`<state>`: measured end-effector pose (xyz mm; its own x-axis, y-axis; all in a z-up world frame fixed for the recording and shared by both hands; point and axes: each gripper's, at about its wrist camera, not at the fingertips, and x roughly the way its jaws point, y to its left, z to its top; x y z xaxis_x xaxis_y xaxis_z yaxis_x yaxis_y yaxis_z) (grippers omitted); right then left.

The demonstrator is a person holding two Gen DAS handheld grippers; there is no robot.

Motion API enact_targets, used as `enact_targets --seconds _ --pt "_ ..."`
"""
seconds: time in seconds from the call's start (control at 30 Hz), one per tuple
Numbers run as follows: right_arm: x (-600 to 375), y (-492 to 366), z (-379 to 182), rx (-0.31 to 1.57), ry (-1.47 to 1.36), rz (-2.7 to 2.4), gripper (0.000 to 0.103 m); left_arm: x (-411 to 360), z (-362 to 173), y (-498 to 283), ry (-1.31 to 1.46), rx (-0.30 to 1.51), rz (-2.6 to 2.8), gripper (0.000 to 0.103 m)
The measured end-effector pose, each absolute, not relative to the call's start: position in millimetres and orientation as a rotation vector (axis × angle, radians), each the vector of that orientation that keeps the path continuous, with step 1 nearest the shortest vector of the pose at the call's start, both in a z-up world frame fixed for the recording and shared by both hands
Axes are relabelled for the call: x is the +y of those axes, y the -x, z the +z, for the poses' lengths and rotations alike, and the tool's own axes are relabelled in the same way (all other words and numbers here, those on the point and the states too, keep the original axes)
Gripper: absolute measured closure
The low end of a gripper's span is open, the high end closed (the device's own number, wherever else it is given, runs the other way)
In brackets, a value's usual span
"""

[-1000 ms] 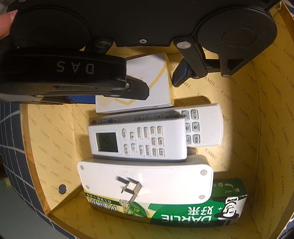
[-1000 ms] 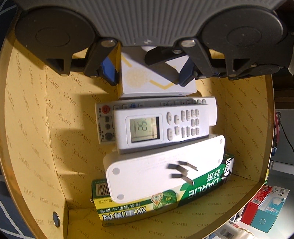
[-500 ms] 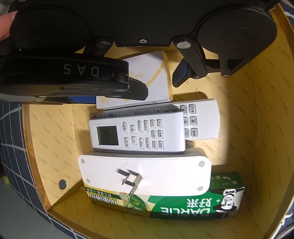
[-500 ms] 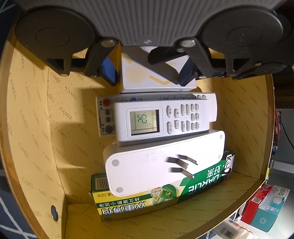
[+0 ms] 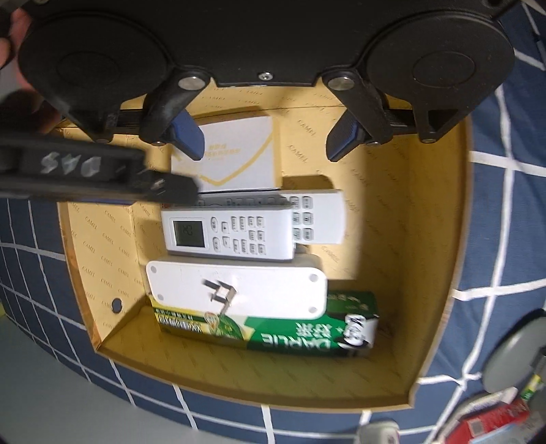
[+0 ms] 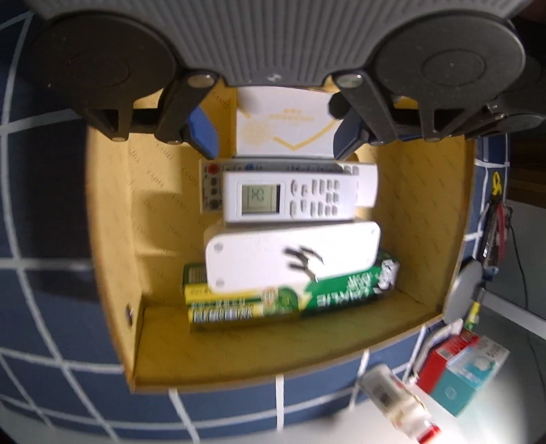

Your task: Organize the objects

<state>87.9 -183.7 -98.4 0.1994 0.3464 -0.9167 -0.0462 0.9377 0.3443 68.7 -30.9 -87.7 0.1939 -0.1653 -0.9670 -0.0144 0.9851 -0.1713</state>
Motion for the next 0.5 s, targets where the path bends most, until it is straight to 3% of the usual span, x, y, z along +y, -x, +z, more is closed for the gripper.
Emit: enact_targets --seconds 0.33,0.5 --pt "-195.0 -67.8 -54.3 1.261 -0.2 0.239 0.026 -18.9 -46.3 -54.2 0.131 1.269 -0.02 0.02" --pt "-202.9 -60.3 -41.4 1.24 -0.188 0.195 0.015 -13.6 -31.1 -49.6 0.108 1.236 0.003 0.019"
